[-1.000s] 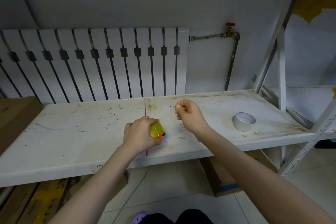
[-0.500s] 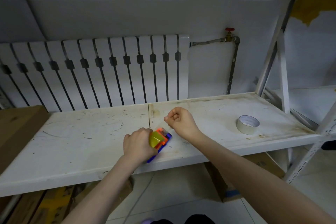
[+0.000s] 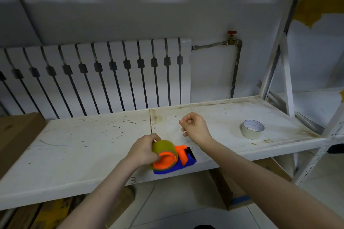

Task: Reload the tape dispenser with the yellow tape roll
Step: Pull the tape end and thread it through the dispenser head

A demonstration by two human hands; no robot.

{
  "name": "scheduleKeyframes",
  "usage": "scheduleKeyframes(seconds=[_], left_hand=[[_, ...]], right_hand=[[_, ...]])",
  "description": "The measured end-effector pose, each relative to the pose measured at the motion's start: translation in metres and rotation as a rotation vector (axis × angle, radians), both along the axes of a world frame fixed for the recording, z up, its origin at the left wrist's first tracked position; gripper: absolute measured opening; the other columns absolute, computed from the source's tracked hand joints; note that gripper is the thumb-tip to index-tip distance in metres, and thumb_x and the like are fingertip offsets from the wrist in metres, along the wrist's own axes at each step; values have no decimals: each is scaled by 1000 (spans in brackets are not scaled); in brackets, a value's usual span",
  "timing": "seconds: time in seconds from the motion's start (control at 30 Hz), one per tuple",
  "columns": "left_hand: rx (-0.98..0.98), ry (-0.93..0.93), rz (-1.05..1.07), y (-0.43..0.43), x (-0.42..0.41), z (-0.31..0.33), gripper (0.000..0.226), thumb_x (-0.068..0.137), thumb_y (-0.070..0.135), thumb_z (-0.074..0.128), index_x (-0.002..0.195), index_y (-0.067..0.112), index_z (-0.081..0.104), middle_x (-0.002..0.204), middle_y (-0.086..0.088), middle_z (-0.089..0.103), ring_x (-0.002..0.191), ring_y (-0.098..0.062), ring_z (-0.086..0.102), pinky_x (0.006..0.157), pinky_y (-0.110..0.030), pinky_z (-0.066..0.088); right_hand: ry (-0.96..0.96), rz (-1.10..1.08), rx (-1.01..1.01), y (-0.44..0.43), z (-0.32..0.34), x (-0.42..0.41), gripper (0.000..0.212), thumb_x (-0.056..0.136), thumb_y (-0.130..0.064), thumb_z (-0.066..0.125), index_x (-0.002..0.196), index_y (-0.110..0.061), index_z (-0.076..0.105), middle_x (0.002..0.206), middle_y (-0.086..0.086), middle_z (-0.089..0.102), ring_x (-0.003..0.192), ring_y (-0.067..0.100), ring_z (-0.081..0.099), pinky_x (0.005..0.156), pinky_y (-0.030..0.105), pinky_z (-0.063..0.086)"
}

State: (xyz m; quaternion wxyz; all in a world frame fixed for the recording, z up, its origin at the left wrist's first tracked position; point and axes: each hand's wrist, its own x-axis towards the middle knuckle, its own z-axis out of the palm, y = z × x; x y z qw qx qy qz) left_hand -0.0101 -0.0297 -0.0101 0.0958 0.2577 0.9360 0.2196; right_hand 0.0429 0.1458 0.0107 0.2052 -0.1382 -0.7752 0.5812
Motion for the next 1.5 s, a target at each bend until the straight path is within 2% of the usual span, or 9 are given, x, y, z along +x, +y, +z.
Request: scheduleKeyframes(seconds=[0.1, 0.27, 0.43, 0.63, 0.73, 0.8, 0.97, 1.2, 1.5], left_hand=[[17, 10, 20, 4, -4, -1, 51, 67, 19, 71, 115, 25, 54, 116, -5, 56, 100, -23, 55, 76, -33, 54], [-96, 98, -2, 13, -3, 0, 59, 56, 56, 74, 104, 28, 54, 104, 4, 58, 93, -17, 57, 76, -35, 55], [-113, 141, 56, 20, 0, 1, 50, 57, 54, 76, 91, 26, 53, 94, 6, 58, 87, -15, 56, 67, -29, 50], [-65, 102, 84, 23, 3, 4, 52, 53, 46, 78, 95, 23, 56, 88, 8, 58, 85, -16, 59, 67, -30, 49], [-35, 111, 18, 21, 1, -2, 56, 47, 53, 68, 95, 26, 58, 88, 9, 66, 83, -15, 63, 68, -35, 55], [3, 93, 17, 18, 1, -5, 59, 41, 60, 62, 92, 29, 57, 87, 10, 66, 82, -14, 64, 69, -37, 57], [103, 13, 119, 7, 7, 4, 53, 48, 50, 82, 88, 31, 53, 93, 8, 61, 89, -15, 58, 72, -35, 53], [40, 54, 133, -11, -4, 0, 53, 57, 48, 82, 100, 34, 53, 101, 10, 55, 93, -13, 53, 75, -29, 51], [-160, 96, 170, -5, -16, 11, 45, 64, 39, 77, 101, 31, 53, 107, 6, 61, 94, -17, 56, 79, -35, 52]], right_hand=[[5, -21, -5, 0, -4, -1, 5, 92, -9, 55, 89, -5, 54, 72, 5, 54, 65, 13, 56, 56, 22, 51], [-28, -35, -48, 2, -10, -3, 8, 93, -12, 54, 86, -8, 51, 71, 2, 54, 64, 11, 56, 60, 23, 50], [-44, -40, 43, 5, -11, 2, 15, 84, -17, 68, 82, -12, 54, 68, 0, 55, 60, 8, 57, 66, 25, 51], [121, 165, 528, -38, 29, 18, 8, 85, -16, 65, 81, -17, 59, 77, -4, 56, 72, 10, 54, 69, 23, 49], [179, 224, 596, -56, 42, 21, 9, 85, -16, 66, 80, -19, 59, 80, -6, 56, 74, 9, 53, 69, 19, 46], [197, 218, 570, -58, 44, 25, 7, 84, -15, 67, 80, -17, 62, 79, -4, 58, 74, 9, 55, 69, 18, 46], [226, 97, 377, -33, 40, 32, 13, 81, -16, 71, 75, -21, 61, 71, -9, 58, 66, 0, 54, 64, 12, 47], [4, -179, -236, 21, -13, 15, 15, 79, -8, 73, 70, -6, 61, 61, 8, 60, 56, 16, 55, 57, 24, 49], [-162, -286, -494, 25, -73, 2, 22, 83, -5, 68, 67, -7, 53, 60, 10, 55, 54, 18, 53, 53, 24, 52]])
